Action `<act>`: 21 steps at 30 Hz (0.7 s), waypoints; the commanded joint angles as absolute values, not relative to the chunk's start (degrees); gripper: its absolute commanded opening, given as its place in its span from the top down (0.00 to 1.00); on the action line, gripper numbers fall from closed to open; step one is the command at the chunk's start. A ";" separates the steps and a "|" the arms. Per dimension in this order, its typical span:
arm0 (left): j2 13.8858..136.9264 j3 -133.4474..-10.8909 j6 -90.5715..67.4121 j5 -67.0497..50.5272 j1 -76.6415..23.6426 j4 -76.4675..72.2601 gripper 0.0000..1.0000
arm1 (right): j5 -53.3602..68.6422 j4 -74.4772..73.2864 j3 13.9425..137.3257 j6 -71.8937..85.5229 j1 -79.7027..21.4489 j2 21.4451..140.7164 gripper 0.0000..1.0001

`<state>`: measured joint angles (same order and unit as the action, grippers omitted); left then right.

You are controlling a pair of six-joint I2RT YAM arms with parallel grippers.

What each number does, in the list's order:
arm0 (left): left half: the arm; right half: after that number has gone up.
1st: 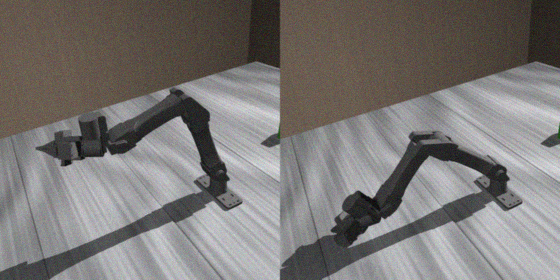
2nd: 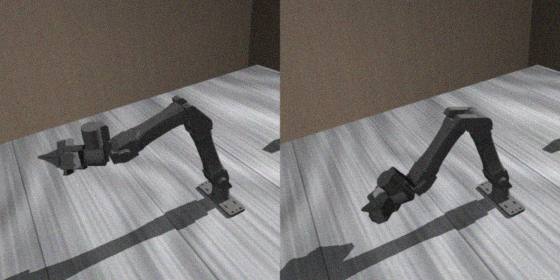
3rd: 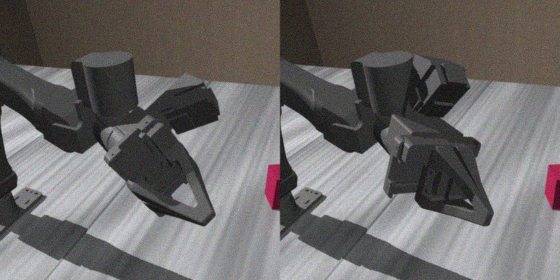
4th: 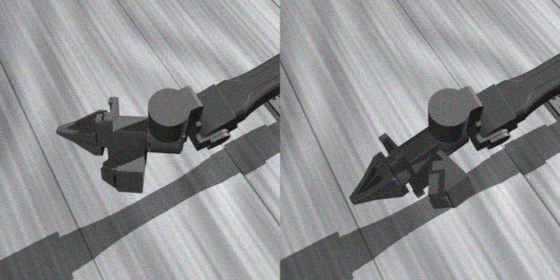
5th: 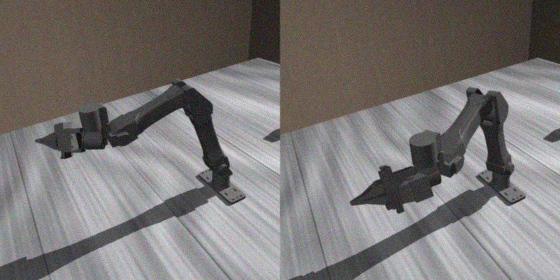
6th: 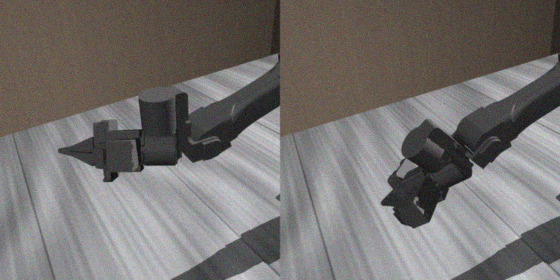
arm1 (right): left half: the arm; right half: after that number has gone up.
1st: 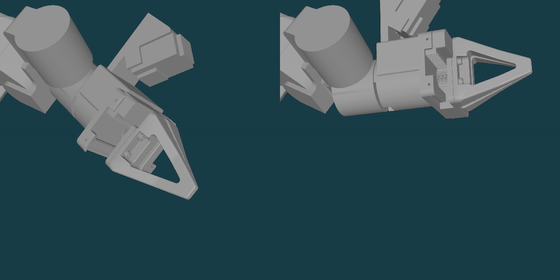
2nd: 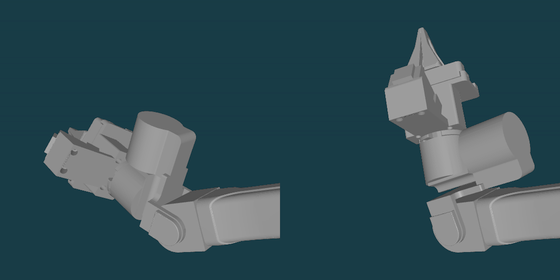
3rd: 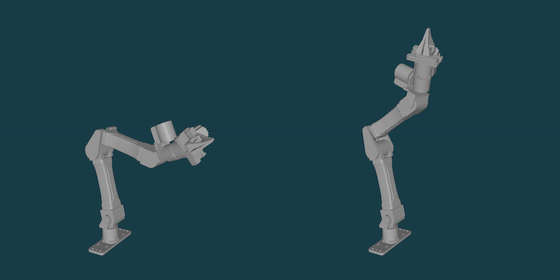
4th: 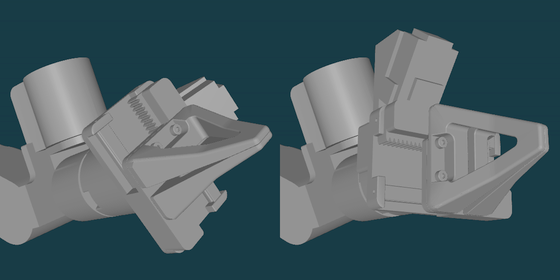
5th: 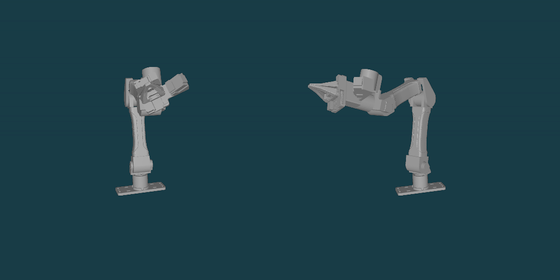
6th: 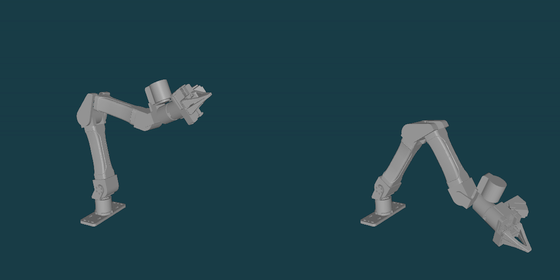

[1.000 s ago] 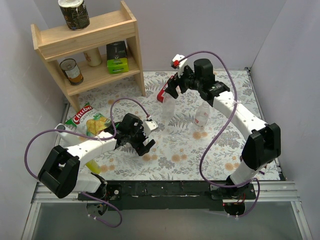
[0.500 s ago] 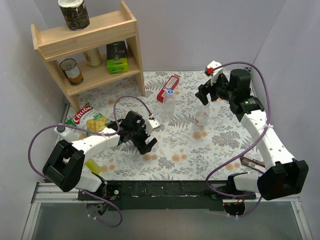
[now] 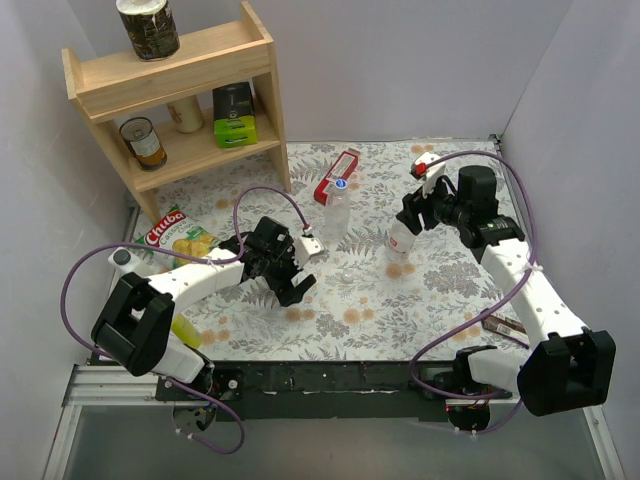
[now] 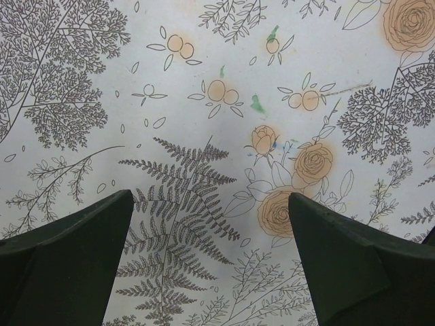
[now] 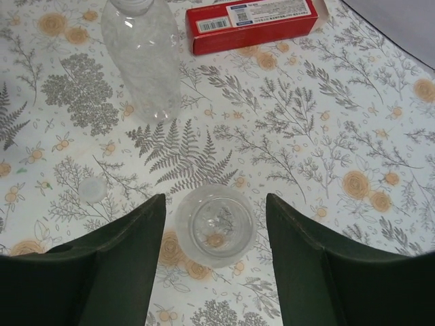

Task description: Screw on the bottle caps

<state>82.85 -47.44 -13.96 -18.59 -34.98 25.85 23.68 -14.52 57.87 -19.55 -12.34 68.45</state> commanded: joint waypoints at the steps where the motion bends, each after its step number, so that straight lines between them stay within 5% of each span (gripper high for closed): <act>1: 81.65 -49.39 -12.75 -20.74 -34.72 27.07 0.02 | 27.06 -7.48 53.80 -18.81 -12.04 65.48 0.34; 4: 81.39 -49.22 -12.40 -21.00 -34.72 26.72 0.02 | 26.28 -6.51 53.35 -18.11 -12.04 65.92 0.39; 11: 77.44 -51.85 -14.76 -27.76 -34.72 21.37 0.02 | 35.93 -7.89 56.93 -18.72 -12.04 64.86 0.83; 16: 76.38 -55.80 -18.09 -33.75 -34.80 13.56 0.02 | 50.25 -18.70 64.68 -17.49 -12.48 65.30 0.95; 21: 77.96 -57.57 -24.15 -36.65 -35.94 7.75 0.02 | 49.84 -19.96 68.02 -12.14 -16.86 63.55 0.99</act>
<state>78.85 -55.68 -18.57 -32.16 -35.07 14.92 44.88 -18.13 64.27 -17.12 -13.78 66.00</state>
